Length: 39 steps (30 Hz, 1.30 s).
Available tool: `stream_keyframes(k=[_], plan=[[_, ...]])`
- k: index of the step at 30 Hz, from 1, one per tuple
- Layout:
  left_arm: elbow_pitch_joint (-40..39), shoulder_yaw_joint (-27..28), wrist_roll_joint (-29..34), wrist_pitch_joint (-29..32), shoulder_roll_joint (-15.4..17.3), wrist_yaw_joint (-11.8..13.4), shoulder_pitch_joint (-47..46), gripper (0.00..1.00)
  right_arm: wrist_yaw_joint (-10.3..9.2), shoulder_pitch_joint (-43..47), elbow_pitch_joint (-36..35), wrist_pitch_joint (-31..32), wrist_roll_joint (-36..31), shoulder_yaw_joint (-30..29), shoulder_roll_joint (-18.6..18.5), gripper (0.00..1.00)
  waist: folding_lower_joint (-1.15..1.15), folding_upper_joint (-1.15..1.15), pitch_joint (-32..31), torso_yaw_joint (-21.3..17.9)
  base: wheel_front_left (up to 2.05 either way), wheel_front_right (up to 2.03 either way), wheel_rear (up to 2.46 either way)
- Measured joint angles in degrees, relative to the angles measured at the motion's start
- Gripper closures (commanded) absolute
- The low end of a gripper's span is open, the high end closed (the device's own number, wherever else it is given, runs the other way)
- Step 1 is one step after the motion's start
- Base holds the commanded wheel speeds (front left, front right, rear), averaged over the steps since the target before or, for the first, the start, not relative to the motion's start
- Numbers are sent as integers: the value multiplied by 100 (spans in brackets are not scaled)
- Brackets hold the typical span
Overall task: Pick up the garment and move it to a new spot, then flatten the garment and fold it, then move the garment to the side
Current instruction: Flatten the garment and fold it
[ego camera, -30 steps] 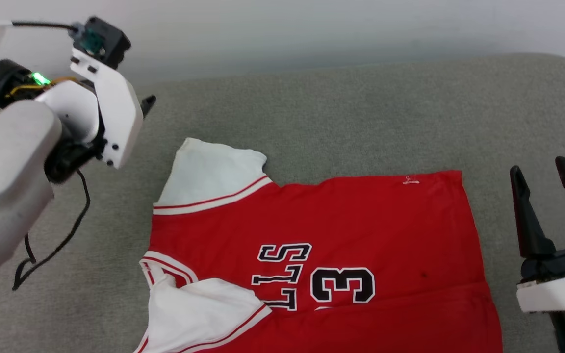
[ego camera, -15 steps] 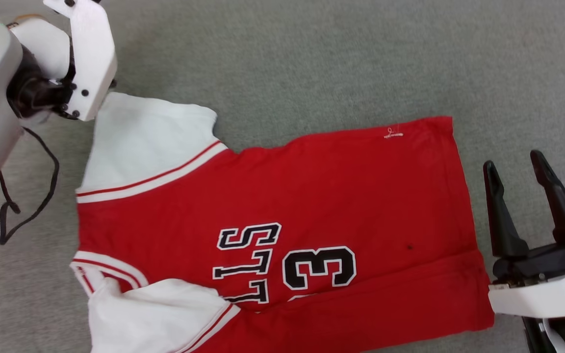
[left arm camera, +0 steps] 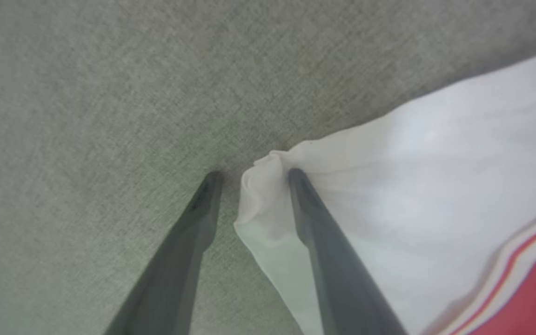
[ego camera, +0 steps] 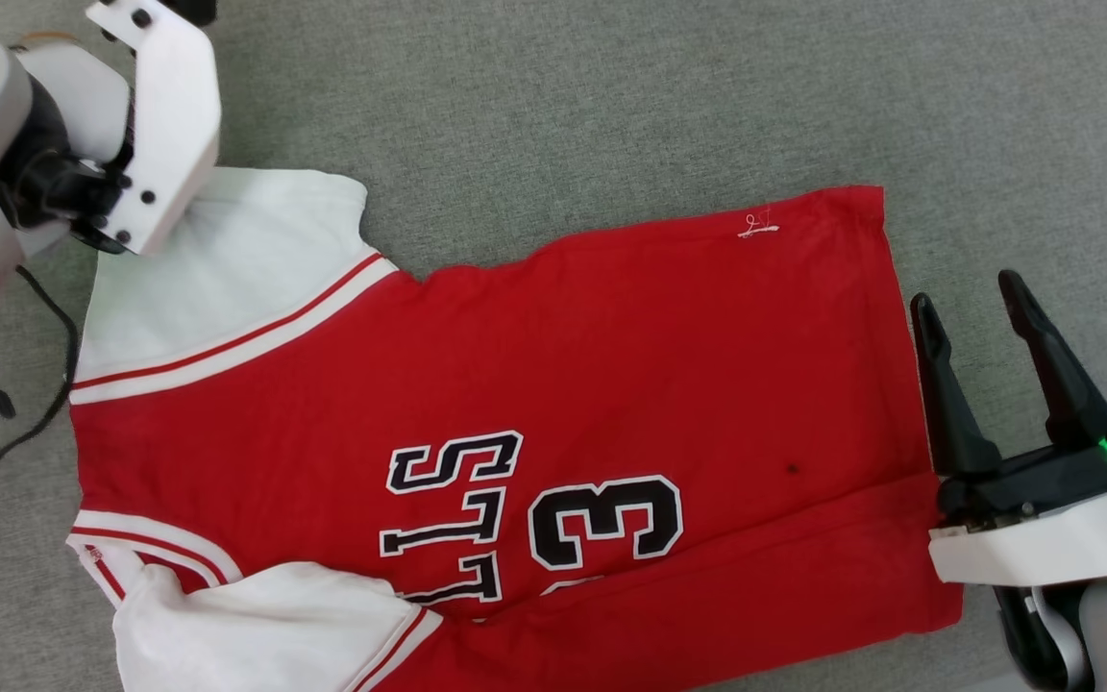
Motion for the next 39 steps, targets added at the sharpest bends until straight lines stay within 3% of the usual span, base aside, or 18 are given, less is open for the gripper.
stream_keyframes(k=[7, 15, 20, 24, 26, 27, 29, 30, 32, 39], plan=[[-110, -115, -127, -366, -21, -8, 158, 100, 0, -276, 120, -52, 1, -110, -219, 0, 0, 0, -247, 100, 0, 0, 0], [-438, -230, -227, -1029, -19, -8, 503, 100, 0, -1050, -40, 523, -127, -193, -969, 0, 0, 0, -873, 283, 0, 0, 0], [-897, -270, -234, -1470, 24, -8, 623, 100, 0, -1564, 88, 1735, 10, 203, -1671, 0, -1, 0, -1156, 508, 0, 0, 0], [-1183, -314, -189, -1664, 64, -8, 711, 100, 0, -2296, 498, 3173, 580, 914, -2420, 0, -1, 0, -1299, 777, 0, 0, 0], [-1268, -330, -170, -1719, 34, -8, 719, 100, 0, -2604, 721, 3743, 934, 1261, -2671, 0, -1, 0, -1326, 883, 0, 0, 0], [-1268, -330, -170, -1719, 34, -8, 719, 100, 0, -2604, 721, 3743, 934, 1261, -2671, 0, -1, 0, -1326, 883, 0, 0, 0], [-1333, -339, -144, -1792, -57, -8, 728, 100, 0, -2943, 945, 4656, 1427, 1907, -3032, 0, -1, 0, -1337, 1032, 0, 0, 0], [-1333, -339, -144, -1792, -57, -8, 728, 100, 0, -2943, 945, 4656, 1427, 1907, -3032, 0, -1, 0, -1337, 1032, 0, 0, 0], [-1373, -350, -136, -1875, -132, -8, 729, 100, 0, -3279, 1099, 5502, 1829, 2502, -3373, 0, -1, 0, -1307, 1168, 0, 0, 0], [-1438, -367, -76, -2018, -257, -8, 697, 100, 0, -3770, 1518, 6607, 2680, 3117, -3527, 0, -1, 0, -1072, 1421, 0, 0, 0]])
